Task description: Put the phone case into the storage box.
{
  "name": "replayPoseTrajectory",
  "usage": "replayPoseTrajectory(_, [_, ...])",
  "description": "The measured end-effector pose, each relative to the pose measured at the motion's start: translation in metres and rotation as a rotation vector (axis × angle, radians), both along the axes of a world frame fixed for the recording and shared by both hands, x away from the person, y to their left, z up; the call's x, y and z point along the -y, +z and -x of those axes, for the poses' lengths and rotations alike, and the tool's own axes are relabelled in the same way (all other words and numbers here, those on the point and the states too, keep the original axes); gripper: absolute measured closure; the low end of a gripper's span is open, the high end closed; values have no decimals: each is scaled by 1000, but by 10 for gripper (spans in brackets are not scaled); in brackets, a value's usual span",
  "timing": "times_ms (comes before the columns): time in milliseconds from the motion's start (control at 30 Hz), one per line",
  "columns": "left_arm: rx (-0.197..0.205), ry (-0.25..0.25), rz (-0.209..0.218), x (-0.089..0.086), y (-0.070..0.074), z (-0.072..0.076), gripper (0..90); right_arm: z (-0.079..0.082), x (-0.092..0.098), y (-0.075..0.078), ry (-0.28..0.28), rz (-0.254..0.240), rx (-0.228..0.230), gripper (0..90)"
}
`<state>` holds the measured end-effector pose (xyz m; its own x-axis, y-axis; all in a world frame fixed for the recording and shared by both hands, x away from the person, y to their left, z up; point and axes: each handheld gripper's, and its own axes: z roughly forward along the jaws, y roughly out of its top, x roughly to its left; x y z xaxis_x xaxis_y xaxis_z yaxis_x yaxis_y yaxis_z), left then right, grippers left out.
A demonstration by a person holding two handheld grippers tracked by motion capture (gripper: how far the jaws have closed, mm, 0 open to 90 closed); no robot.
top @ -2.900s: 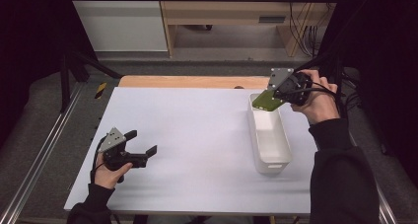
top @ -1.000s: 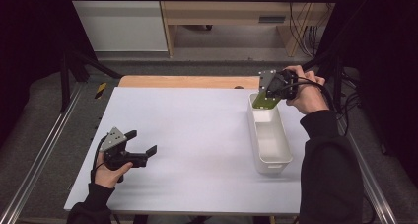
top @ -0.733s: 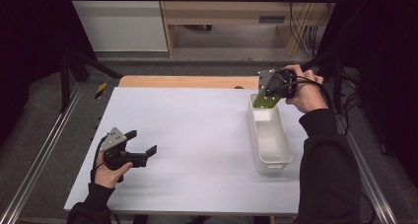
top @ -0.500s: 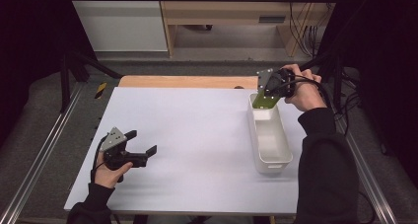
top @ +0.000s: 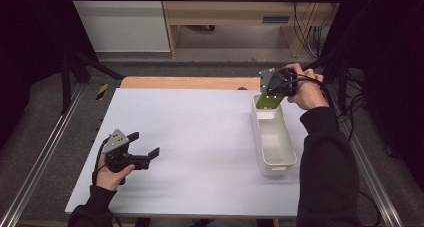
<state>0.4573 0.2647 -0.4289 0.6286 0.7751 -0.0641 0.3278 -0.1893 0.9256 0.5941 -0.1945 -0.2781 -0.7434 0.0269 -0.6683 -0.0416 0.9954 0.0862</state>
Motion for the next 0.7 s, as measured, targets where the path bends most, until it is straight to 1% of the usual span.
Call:
replayPoseTrajectory(300, [-1, 1, -4, 0, 0, 0, 9, -10, 0, -5, 3, 11, -10, 789])
replayPoseTrajectory(367, [-3, 1, -4, 0, -1, -1, 9, -11, 0, -6, 5, 3, -8, 789])
replayPoseTrajectory(500, [-3, 0, -5, 0, -1, -1, 8, -14, 0, -7, 5, 9, -7, 789])
replayPoseTrajectory(700, [-3, 2, -8, 0, -1, -1, 9, -19, -2, -12, 12, 20, -17, 789])
